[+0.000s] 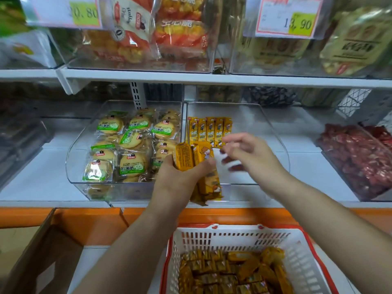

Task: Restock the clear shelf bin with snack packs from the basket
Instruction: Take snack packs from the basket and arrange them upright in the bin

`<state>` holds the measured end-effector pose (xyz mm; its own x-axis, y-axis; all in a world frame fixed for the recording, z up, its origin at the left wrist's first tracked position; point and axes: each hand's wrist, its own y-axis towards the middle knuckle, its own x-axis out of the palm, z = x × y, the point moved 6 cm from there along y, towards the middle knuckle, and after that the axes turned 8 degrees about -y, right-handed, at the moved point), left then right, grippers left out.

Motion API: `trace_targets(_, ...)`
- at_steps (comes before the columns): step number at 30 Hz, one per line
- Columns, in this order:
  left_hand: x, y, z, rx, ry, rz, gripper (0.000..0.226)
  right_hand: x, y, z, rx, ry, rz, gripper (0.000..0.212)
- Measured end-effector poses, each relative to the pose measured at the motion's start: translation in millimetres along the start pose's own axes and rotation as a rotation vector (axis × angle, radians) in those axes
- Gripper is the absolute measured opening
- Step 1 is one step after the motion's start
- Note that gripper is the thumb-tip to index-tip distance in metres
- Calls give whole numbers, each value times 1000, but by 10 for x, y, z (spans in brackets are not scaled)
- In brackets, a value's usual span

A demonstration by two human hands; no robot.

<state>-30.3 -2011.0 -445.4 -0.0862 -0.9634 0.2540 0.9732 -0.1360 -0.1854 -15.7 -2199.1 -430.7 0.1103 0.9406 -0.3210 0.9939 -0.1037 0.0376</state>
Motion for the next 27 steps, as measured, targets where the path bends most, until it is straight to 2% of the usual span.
trace_targets(2, 133, -94, 1, 5, -5, -31, 57, 119, -463, -82, 30, 88, -151, 29)
trace_targets(5, 324, -229, -53, 12, 19, -83, 58, 97, -819, -78, 54, 86, -130, 54)
trace_targets(8, 421, -338, -107, -10, 14, -130, 47, -32, -941, -35, 74, 120, -73, 56)
trace_targets(11, 368, -360, -124, -40, -12, -90, 23, -96, -990, 14, 130, 383, -149, 56)
trace_targets(13, 353, -373, -129, -60, -24, -79, 22, -132, -1021, 28, 131, 455, -174, 54)
trace_targets(19, 462, -445, -144, -34, -26, -124, 26, -240, -1070, 70, 98, 203, -45, 82)
trace_targets(21, 480, -439, -154, -28, -14, -120, 25, -241, -1060, 57, 81, 164, -67, 80)
trace_targets(25, 467, -400, -153, -24, -3, -116, 25, -235, -977, 83, 86, 225, -45, 44)
trace_targets(27, 438, -355, -128, -27, 4, -115, 25, -261, -902, 86, 85, 231, -45, 40)
